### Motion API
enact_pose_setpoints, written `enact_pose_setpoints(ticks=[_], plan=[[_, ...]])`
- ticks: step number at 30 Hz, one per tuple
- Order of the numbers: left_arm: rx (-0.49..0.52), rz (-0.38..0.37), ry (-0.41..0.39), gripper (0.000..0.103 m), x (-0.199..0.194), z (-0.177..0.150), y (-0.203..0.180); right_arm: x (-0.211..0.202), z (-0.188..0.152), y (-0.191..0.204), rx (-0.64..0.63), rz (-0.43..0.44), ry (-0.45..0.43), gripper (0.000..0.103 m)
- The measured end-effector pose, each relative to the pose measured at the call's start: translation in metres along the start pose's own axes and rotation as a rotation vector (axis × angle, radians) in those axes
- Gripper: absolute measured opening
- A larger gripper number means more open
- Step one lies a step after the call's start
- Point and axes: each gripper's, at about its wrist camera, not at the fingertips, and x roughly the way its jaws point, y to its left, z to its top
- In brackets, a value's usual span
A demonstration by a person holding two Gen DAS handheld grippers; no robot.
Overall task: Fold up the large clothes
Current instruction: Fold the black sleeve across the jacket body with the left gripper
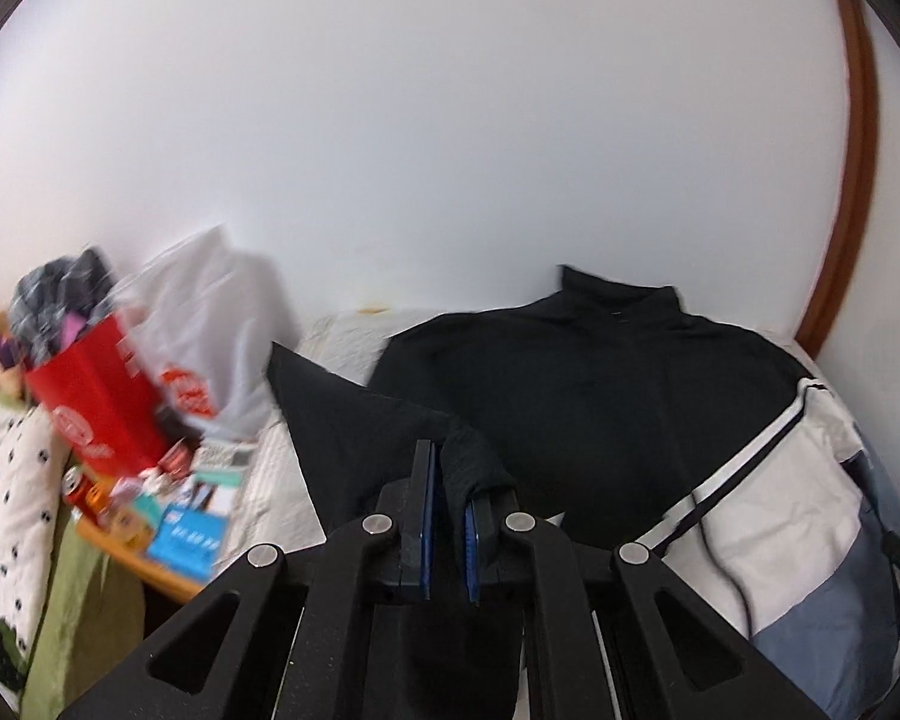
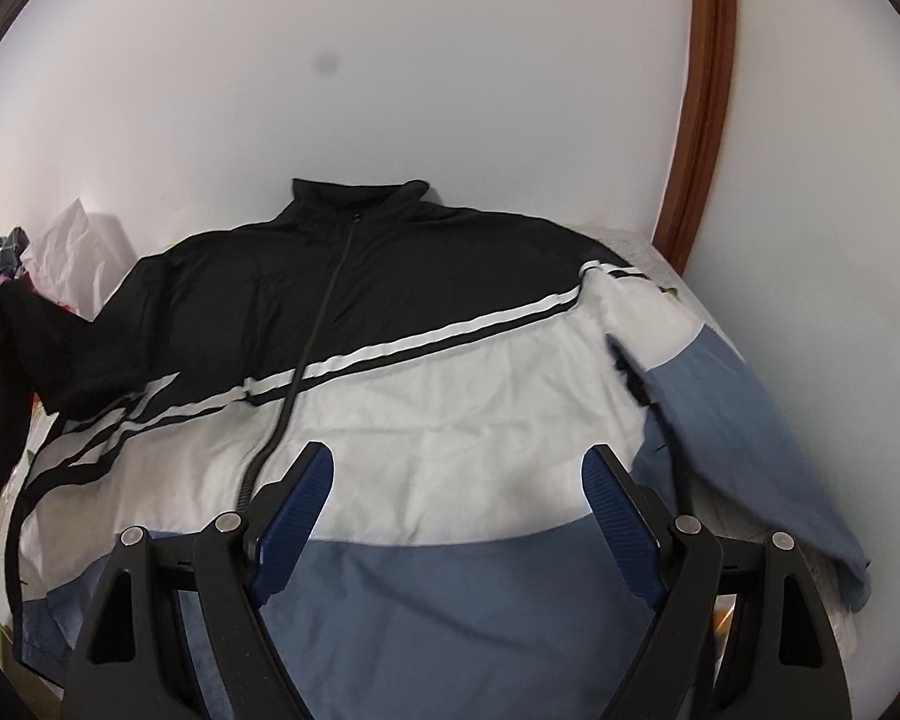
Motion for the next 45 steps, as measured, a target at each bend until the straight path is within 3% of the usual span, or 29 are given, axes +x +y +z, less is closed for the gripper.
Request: enact_pose_setpoints(ticks=[8, 13, 19, 21, 24, 25, 26, 27, 32, 36, 40, 45], plan=[[0.089, -0.1, 0.063, 0.008, 0.046, 0.014, -0.082, 0.027, 0.007, -0.041, 0.015, -0.019, 0.004, 0.084], [0.143, -0.097, 0.137, 0.008, 0.08, 0.004, -0.119, 0.043, 0.004, -0.066, 0.047, -0.019, 0.021, 0.084], [0.158, -0.083, 0.202, 0.008, 0.103, -0.006, -0.135, 0.057, -0.003, -0.086, 0.062, -0.033, 0.043, 0.084], [0.156, -0.095, 0.224, 0.013, 0.105, -0.008, -0.136, 0.059, -0.004, -0.085, 0.05, -0.038, 0.047, 0.084], [0.172, -0.15, 0.248, 0.046, 0.097, -0.012, -0.14, 0.057, -0.002, -0.079, 0.028, -0.026, 0.041, 0.084], [0.176, -0.174, 0.236, 0.067, 0.09, -0.013, -0.14, 0.056, 0.0, -0.076, 0.021, -0.021, 0.037, 0.084], [0.182, -0.189, 0.218, 0.074, 0.081, -0.015, -0.14, 0.054, 0.002, -0.072, 0.012, -0.015, 0.032, 0.084], [0.19, -0.197, 0.2, 0.074, 0.072, -0.016, -0.139, 0.052, 0.005, -0.066, 0.002, -0.011, 0.027, 0.084], [0.188, -0.232, 0.132, 0.074, 0.028, -0.015, -0.114, 0.042, 0.023, -0.03, -0.055, 0.056, -0.006, 0.084], [0.135, -0.169, 0.108, 0.079, 0.008, -0.019, -0.062, 0.039, 0.039, 0.013, -0.112, 0.164, -0.027, 0.079], [0.084, -0.049, 0.15, 0.079, 0.013, -0.034, -0.006, 0.05, 0.056, 0.062, -0.162, 0.301, -0.021, 0.079], [0.012, -0.016, 0.226, 0.079, 0.028, -0.067, 0.049, 0.09, 0.074, 0.129, -0.256, 0.419, 0.023, 0.081]])
